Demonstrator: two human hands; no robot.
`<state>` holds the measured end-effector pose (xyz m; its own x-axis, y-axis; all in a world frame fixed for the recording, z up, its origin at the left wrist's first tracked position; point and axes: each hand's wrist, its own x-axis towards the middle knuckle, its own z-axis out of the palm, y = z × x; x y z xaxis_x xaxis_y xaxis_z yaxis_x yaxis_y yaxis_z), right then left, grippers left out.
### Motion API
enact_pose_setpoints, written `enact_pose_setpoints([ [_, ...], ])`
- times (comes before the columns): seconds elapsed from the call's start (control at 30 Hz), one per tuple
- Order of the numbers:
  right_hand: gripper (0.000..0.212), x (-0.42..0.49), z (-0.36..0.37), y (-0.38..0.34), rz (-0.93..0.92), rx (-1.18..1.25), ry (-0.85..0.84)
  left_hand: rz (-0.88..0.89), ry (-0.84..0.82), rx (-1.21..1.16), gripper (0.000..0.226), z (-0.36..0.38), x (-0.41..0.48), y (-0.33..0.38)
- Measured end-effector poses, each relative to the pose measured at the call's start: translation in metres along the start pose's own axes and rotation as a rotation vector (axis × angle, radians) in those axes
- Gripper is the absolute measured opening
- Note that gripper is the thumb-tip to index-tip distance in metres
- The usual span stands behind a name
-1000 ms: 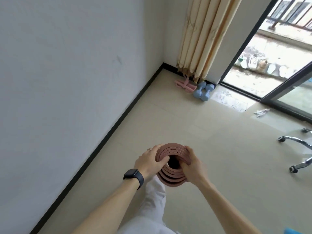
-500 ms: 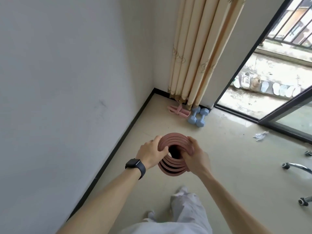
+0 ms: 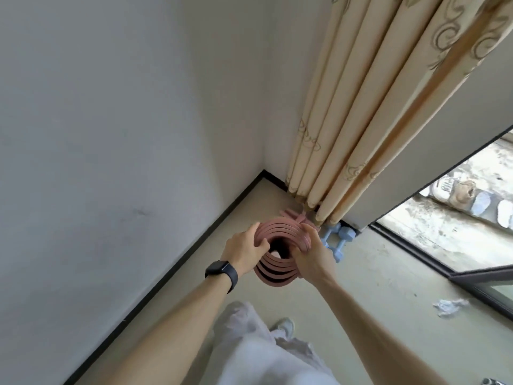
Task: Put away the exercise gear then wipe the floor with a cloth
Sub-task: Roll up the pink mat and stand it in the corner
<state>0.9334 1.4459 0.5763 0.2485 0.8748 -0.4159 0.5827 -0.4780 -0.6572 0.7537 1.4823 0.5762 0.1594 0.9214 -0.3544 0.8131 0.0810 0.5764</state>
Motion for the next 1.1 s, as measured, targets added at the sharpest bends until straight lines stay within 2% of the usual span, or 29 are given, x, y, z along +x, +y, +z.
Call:
enact_pose_setpoints([
  [0.33, 0.057, 0.187, -0.009, -0.040, -0.033, -0.063, -0.021, -0.103, 0.026, -0.064, 0.063, -0.007, 0.169, 0.015],
  [0.57, 0.058, 0.320, 0.010, -0.076, 0.090, -0.048, -0.058, -0.141, -0.015, -0.106, 0.062, -0.018, 0.311, 0.004],
  [0.7, 0.058, 0.394, 0.025, -0.088, 0.063, -0.057, -0.087, -0.164, -0.015, -0.120, 0.058, -0.013, 0.382, -0.013],
  [0.93, 0.062, 0.503, 0.069, -0.077, 0.074, 0.017, -0.130, -0.190, -0.025, -0.088, 0.052, 0.004, 0.484, -0.041],
  [1.1, 0.060, 0.578, 0.097, -0.066, -0.004, -0.028, -0.128, -0.209, 0.002, -0.116, 0.051, 0.020, 0.547, -0.067],
])
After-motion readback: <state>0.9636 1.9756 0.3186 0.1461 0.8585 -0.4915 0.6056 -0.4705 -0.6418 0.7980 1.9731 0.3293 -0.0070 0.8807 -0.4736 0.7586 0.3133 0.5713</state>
